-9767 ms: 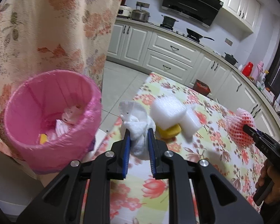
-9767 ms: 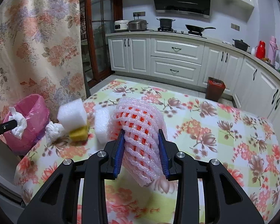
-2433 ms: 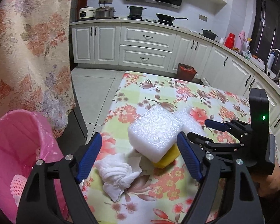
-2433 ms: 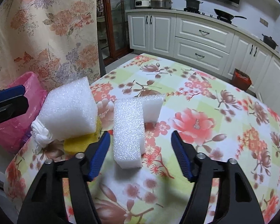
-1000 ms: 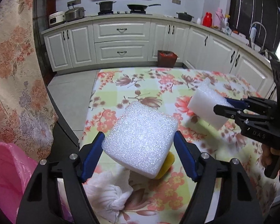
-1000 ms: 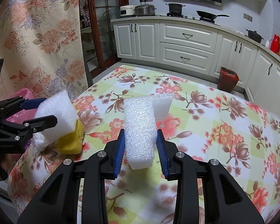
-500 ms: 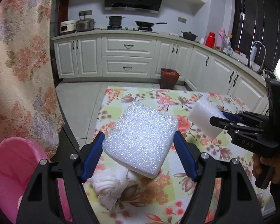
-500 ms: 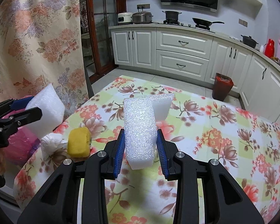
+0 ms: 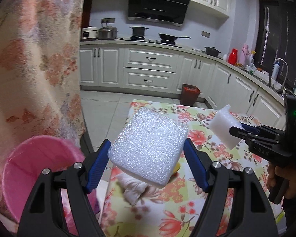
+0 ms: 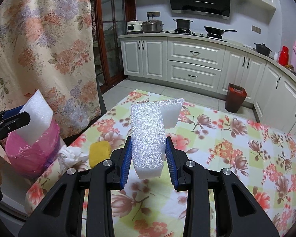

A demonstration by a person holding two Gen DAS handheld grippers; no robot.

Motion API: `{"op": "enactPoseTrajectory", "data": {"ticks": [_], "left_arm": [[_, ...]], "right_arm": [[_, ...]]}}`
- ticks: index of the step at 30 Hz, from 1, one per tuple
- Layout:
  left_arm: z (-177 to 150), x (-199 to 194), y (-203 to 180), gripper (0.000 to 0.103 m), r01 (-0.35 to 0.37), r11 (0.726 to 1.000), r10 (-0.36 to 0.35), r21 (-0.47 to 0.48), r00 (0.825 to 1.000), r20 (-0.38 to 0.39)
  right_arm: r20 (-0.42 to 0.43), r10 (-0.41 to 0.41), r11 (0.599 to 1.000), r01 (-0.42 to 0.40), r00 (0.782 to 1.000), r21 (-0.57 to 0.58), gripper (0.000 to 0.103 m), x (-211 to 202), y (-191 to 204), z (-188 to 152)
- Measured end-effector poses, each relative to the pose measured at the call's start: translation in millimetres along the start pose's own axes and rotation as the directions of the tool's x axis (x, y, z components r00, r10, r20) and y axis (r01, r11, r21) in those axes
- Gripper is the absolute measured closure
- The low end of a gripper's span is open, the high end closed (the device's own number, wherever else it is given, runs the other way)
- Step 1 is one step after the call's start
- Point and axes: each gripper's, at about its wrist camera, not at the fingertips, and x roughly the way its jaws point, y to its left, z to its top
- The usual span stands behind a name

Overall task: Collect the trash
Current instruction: 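Lift the foam block and foam strip and carry both over the pink bin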

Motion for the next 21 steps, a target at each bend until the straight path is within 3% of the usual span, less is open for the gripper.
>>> {"op": "enactPoseTrajectory", "data": {"ticks": [11, 21], "left_arm": [[-13.9, -49.5, 41.6, 0.030, -0.106, 0.989, 0.109, -0.100, 0.994, 0.024], [-18.1, -99.1, 86.4, 0.030, -0.234, 0.956, 0.248, -0.179, 0.967, 0.058]], "right_arm": [[0.013, 0.050, 0.998, -0.050, 0.999, -0.024, 0.071, -17.5, 37.1, 1.7], [0.022, 0.125, 0.989, -0.123, 0.992, -0.081, 0.070, -24.5, 87.2, 11.3]]}}
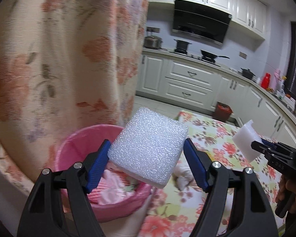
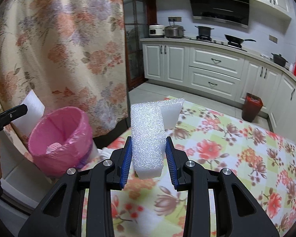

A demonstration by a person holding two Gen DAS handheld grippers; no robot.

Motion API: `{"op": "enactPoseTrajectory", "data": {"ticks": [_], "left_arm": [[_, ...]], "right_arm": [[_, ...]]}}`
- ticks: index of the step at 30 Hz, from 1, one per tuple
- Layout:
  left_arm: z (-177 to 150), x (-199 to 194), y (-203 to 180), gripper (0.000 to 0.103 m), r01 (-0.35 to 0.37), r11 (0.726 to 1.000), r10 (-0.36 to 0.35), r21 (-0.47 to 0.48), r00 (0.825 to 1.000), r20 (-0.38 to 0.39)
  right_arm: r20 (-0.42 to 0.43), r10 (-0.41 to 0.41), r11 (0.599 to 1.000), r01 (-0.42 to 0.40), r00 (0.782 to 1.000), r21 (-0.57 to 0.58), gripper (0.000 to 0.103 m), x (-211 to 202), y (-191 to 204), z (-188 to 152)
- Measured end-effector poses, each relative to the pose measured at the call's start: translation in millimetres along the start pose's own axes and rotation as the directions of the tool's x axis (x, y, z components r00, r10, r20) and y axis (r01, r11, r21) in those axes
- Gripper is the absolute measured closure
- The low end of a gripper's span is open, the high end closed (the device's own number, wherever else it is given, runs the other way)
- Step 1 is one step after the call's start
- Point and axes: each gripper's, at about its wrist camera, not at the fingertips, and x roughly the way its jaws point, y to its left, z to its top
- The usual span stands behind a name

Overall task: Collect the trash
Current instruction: 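Lift the foam block and foam strip and carry both over the pink bin, then open both grippers to drop the foam block and strip into the bin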

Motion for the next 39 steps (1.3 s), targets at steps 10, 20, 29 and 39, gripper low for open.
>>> {"op": "enactPoseTrajectory", "data": {"ticks": [10, 20, 29, 39], "left_arm": [[11.3, -10.9, 36.4, 0.030, -0.084, 0.995, 0.086, -0.051, 0.996, 0.020], [21.6, 1.1, 60.6, 0.030, -0.131, 0.987, 0.133, -0.093, 0.991, 0.011], [29.1, 18.0, 78.4, 0.030, -0.165, 0.979, 0.166, -0.118, 0.986, 0.002], [32.6, 30.5, 84.5, 0.030, -0.200, 0.972, 0.200, -0.120, 0.980, -0.008]], "right_arm": [[0.007, 0.075, 0.995, -0.074, 0.997, -0.064, 0.071, 10.9, 51.5, 22.7], [-0.023, 0.160, 0.975, -0.161, 0.987, -0.151, 0.071, 41.5, 113.3, 46.6], [-0.072, 0.216, 0.954, -0.226, 0.974, -0.199, 0.070, 75.9, 154.8, 57.4], [-0.122, 0.262, 0.938, -0.282, 0.957, -0.199, 0.070, 109.7, 173.0, 61.4]]}}
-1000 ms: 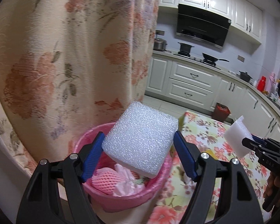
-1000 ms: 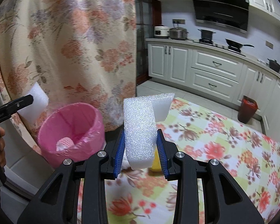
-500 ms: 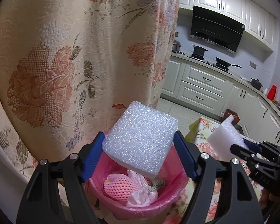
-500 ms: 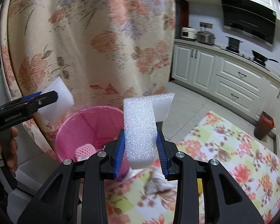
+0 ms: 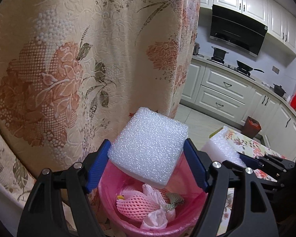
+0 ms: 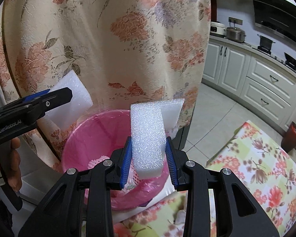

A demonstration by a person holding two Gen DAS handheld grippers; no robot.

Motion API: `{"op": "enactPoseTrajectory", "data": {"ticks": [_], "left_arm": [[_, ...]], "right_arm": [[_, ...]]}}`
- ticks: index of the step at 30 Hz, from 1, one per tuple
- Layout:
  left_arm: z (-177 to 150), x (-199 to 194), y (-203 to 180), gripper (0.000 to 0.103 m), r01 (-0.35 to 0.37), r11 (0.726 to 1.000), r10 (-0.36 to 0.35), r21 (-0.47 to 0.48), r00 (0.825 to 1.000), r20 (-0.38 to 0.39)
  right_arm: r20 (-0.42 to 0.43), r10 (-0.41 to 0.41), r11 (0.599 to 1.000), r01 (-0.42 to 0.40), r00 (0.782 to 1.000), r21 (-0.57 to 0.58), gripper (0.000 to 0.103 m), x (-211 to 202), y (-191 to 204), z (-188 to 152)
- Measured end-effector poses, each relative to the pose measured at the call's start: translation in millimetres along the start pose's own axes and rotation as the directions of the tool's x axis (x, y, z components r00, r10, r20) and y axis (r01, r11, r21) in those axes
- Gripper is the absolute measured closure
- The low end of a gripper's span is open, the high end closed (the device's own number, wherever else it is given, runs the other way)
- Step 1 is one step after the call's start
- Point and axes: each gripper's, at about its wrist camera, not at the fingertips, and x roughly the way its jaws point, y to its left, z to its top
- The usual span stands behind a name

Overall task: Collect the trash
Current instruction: 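Open both grippers to drop the foam block and strip into the bin, then move both grippers back over the table toward the white tissue and yellow sponge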

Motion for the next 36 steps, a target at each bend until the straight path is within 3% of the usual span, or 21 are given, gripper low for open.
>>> {"op": "enactPoseTrajectory", "data": {"ticks": [8, 10, 11, 12, 26, 36], "left_arm": [[2.5, 15.2, -0.2, 0.026, -0.023, 1.000, 0.023, -0.002, 1.000, -0.016], [4.2, 18.6, 0.1, 0.018, -0.030, 1.000, 0.030, -0.003, 0.999, -0.014], [4.8, 19.4, -0.1, 0.017, -0.035, 0.999, 0.035, -0.003, 0.999, -0.012], [6.0, 20.8, -0.5, 0.017, -0.034, 0.999, 0.034, -0.004, 0.999, -0.013], [3.5, 16.9, -6.4, 0.017, -0.023, 1.000, 0.023, 0.001, 1.000, -0.015], [-1.2, 0.4, -22.2, 0.017, 0.015, 1.000, -0.015, 0.019, 1.000, -0.001]], "right_arm": [[-0.040, 0.032, 0.999, -0.033, 0.999, -0.011, 0.069, 25.3, 2.8, 0.9], [-0.050, 0.027, 1.000, -0.027, 0.998, -0.008, 0.061, 29.0, 1.4, -0.1], [-0.050, 0.025, 1.000, -0.026, 0.998, -0.007, 0.051, 29.8, 0.6, -0.9], [-0.046, 0.022, 1.000, -0.022, 0.999, -0.006, 0.050, 29.7, -0.9, -1.5], [-0.014, -0.067, 0.997, 0.067, 0.998, 0.040, 0.050, 0.8, -41.2, -11.3], [-0.007, -0.157, 0.982, 0.157, 0.987, 0.105, 0.047, -37.1, -85.4, -37.0]]}}
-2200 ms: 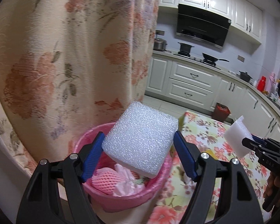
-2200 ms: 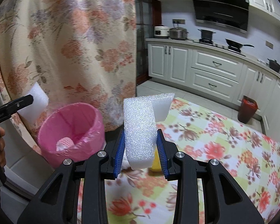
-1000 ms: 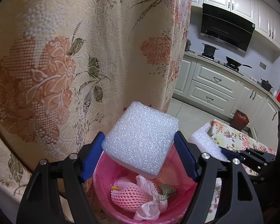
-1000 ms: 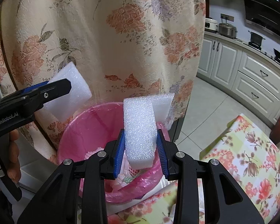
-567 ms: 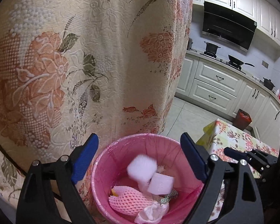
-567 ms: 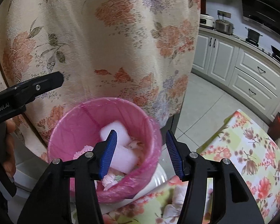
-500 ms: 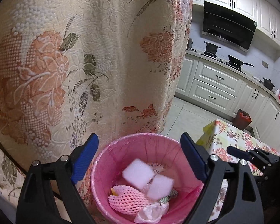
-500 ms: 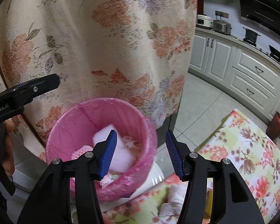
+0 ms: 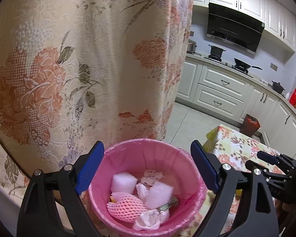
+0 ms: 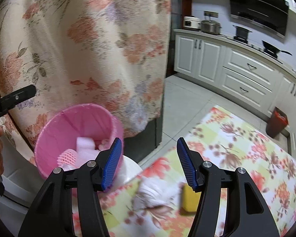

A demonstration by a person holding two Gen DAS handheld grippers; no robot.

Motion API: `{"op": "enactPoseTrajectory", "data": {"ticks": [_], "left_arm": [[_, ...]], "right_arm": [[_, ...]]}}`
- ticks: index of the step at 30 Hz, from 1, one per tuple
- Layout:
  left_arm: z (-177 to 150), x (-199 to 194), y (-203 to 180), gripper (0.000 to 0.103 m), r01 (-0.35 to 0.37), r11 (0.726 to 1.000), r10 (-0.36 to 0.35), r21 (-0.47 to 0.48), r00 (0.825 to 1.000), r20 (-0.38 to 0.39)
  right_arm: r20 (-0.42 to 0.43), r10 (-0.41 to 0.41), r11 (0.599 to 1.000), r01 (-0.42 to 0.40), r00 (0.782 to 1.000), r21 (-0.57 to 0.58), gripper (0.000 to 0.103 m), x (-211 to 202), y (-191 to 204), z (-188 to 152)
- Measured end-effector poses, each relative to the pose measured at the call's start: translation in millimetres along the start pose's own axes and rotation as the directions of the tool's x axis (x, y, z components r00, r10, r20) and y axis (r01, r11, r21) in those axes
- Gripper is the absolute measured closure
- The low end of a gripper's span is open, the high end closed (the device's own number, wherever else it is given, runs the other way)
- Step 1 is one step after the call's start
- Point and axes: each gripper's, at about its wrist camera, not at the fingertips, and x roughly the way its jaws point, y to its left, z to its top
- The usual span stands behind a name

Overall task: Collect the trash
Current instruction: 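Move both grippers back over the table toward the white tissue and yellow sponge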

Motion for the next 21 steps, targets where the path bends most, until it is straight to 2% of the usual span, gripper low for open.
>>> {"op": "enactPoseTrajectory", "data": {"ticks": [14, 21], "left_arm": [[-18.3, -11.5, -55.0, 0.018, 0.093, 0.994, -0.092, 0.055, 0.996, -0.020], [-34.8, -10.4, -87.9, 0.018, 0.145, 0.985, -0.140, 0.098, 0.989, -0.054]], "right_arm": [[-0.002, -0.095, 0.992, 0.095, 0.995, 0.081, 0.044, -38.1, -61.6, -37.9], [-0.020, -0.137, 0.983, 0.139, 0.990, 0.118, 0.039, -47.0, -84.4, -62.3]]}}
